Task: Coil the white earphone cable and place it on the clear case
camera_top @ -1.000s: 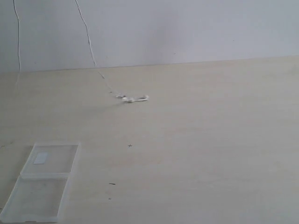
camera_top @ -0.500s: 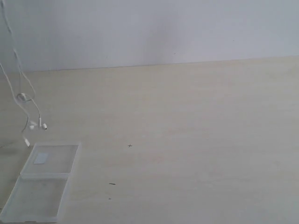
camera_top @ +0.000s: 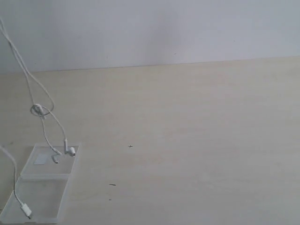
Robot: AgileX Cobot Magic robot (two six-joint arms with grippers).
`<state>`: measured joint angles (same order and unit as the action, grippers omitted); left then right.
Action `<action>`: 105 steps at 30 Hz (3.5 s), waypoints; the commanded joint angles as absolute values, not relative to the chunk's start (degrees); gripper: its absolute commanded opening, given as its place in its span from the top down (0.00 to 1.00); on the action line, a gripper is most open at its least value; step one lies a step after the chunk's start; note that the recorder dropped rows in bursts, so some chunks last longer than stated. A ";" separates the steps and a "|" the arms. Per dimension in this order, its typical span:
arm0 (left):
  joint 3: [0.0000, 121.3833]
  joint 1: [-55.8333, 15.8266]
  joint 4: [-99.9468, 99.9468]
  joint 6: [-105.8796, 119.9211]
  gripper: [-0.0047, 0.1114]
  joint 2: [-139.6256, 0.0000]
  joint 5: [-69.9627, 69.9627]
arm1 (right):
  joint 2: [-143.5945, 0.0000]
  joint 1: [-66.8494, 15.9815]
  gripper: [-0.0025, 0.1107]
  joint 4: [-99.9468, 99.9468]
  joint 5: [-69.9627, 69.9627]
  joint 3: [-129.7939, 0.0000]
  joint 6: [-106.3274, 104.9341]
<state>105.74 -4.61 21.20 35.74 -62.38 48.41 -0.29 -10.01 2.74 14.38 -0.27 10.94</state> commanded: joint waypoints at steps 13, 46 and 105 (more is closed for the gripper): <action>106.07 -4.57 28.24 35.85 0.96 -59.09 48.88 | 0.00 -9.69 0.98 5.48 12.48 0.00 7.15; 106.08 -4.57 50.71 41.63 0.96 -58.52 50.87 | -41.94 -10.69 0.98 57.98 -66.23 -25.76 91.63; 106.08 -4.57 67.07 45.12 0.96 -58.66 65.21 | -77.99 -39.72 0.47 68.88 -58.06 -44.57 68.04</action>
<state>105.96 -4.61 66.37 44.98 -58.76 64.87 -77.91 -39.56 69.38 -56.08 -44.01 67.86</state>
